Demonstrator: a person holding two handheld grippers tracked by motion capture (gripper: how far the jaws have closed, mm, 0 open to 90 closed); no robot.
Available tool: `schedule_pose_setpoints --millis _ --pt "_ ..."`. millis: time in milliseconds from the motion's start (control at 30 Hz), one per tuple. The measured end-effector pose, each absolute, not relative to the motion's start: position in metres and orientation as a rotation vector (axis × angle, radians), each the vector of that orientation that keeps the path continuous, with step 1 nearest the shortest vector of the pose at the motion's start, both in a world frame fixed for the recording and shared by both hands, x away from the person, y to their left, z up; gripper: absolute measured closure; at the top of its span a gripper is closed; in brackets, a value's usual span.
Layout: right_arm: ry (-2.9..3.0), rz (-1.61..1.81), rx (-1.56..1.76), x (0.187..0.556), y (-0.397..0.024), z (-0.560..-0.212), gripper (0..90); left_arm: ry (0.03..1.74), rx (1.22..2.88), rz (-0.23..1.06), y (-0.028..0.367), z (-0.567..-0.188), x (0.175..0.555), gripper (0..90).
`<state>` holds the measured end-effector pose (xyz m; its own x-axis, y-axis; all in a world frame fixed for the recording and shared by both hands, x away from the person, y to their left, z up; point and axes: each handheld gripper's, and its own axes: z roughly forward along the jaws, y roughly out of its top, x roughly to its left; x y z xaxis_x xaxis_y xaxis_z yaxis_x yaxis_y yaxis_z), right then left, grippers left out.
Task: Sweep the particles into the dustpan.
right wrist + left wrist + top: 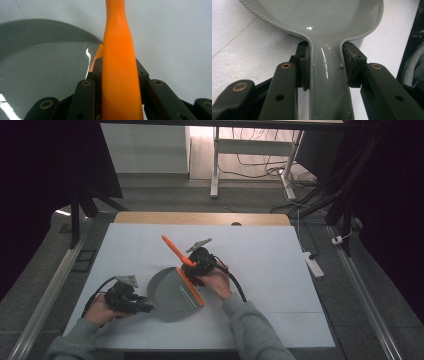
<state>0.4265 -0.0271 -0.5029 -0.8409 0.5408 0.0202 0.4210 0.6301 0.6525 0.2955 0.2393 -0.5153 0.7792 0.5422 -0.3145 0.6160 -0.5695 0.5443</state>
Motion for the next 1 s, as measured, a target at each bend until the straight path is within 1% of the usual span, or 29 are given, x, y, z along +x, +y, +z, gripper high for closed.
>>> schedule_pose_setpoints --millis 367,567,833,1000 --pt "2.692 1.032 0.794 0.419 -0.020 -0.503 70.7 0.856 2.314 -0.147 0.239 -0.515 0.295 61.4" --pt "2.704 1.102 0.801 0.413 -0.017 -0.502 70.7 0.855 2.315 -0.147 0.239 -0.515 0.295 61.4" --pt "2.754 1.163 0.713 0.393 0.002 -0.500 70.7 0.857 2.316 -0.148 0.239 -0.516 0.295 61.4" --pt "2.749 1.219 0.710 0.391 0.002 -0.492 70.7 0.857 2.316 -0.147 0.239 -0.516 0.295 61.4"
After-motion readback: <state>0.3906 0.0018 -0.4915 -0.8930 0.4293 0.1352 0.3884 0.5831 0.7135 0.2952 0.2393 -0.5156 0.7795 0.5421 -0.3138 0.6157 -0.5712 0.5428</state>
